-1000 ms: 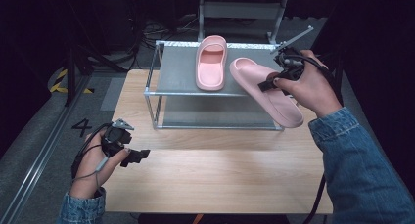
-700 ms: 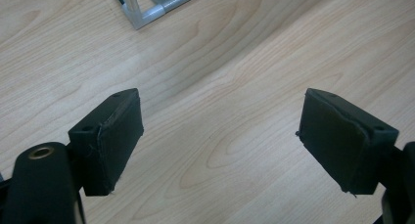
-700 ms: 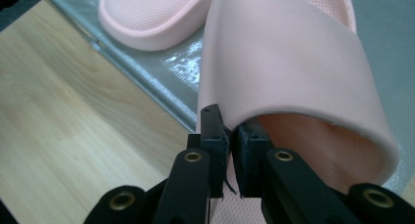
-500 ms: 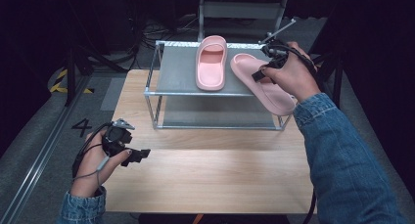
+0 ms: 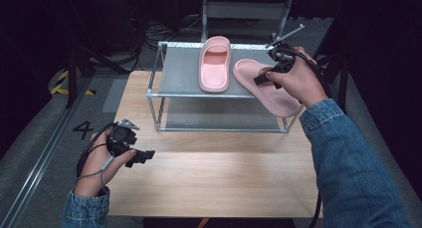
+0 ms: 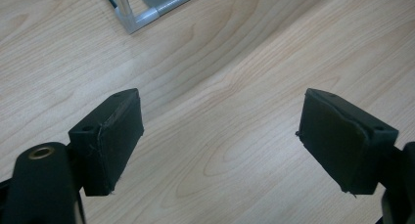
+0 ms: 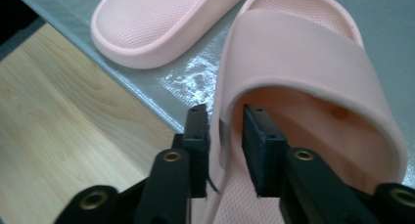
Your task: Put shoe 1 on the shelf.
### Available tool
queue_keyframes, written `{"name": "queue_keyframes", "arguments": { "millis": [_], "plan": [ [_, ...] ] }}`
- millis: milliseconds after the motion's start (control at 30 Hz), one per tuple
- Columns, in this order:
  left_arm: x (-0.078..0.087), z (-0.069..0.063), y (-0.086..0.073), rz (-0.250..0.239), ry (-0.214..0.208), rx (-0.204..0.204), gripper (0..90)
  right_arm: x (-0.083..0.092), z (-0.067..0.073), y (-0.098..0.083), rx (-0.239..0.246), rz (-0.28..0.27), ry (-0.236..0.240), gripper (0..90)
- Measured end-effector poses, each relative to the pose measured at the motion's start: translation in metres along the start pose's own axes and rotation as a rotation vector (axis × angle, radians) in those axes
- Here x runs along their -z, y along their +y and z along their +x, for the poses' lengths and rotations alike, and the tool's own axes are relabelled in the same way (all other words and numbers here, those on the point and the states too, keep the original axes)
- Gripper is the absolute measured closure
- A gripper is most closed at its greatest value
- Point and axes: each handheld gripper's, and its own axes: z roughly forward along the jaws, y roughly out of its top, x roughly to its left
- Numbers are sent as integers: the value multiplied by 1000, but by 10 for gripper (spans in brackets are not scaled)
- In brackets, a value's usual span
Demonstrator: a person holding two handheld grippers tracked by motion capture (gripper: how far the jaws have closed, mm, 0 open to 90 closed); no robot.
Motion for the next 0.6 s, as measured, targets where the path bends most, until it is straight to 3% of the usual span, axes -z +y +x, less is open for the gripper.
{"name": "queue_keyframes", "arguments": {
  "millis": [100, 300, 600],
  "plan": [
    [-2, -1, 5, 9, -10, -11, 172, 10, 1, -7, -13, -27, 19, 654],
    [-9, -5, 13, 16, -26, -28, 172, 38, 7, -31, 18, -74, 22, 615],
    [-16, -10, 25, 29, -40, -64, 173, 70, 16, -68, 50, -85, 19, 613]
  ]
}}
